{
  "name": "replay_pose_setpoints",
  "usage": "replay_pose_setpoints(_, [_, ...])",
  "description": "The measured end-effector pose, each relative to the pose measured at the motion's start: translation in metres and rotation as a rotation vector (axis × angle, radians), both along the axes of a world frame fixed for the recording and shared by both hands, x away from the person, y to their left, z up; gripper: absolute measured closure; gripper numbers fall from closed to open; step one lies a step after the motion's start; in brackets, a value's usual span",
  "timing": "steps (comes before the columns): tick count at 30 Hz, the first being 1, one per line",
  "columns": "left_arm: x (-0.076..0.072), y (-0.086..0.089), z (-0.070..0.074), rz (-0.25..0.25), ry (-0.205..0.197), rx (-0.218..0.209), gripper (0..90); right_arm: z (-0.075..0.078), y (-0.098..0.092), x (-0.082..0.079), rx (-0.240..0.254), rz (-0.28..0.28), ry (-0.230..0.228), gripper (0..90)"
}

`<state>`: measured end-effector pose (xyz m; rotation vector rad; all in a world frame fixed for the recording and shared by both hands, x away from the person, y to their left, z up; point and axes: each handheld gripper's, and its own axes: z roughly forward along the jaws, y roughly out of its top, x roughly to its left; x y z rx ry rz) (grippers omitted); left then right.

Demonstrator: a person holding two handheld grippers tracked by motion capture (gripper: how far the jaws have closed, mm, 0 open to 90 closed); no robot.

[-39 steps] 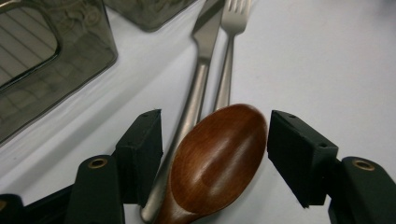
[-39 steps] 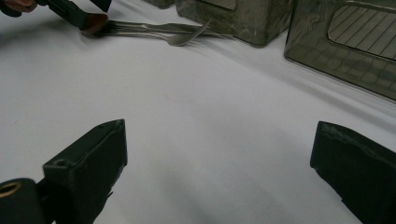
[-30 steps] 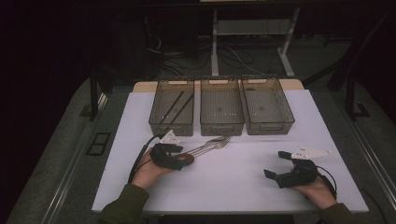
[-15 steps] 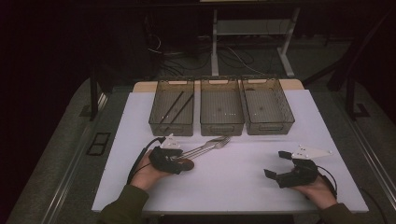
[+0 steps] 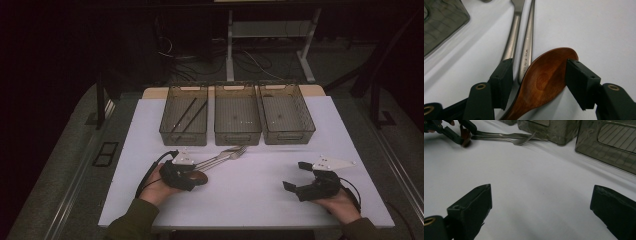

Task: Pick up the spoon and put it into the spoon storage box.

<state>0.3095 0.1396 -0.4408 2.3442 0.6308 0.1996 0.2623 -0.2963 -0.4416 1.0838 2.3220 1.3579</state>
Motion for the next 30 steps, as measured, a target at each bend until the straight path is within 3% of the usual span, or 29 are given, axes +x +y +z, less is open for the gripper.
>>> replay_pose_setpoints(7, [-0.0032,0.0002,0.0008,-0.035,-0.007,0.0,48.4,-0.0001,-0.0001,0.0002,-0.001,0.001,-0.001,3.3])
replay_pose_setpoints(12, [-0.0052,-0.0012,-0.0006,-0.07,-0.003,0.035,57.4,0.0,-0.0001,0.0001,0.0,0.0,0.0,3.3])
replay_pose_setpoints(30, [-0.0046,0.0008,0.0013,-0.07,0.022,0.029,77.6,0.0,-0.0001,0.0001,-0.001,0.001,0.0,3.3])
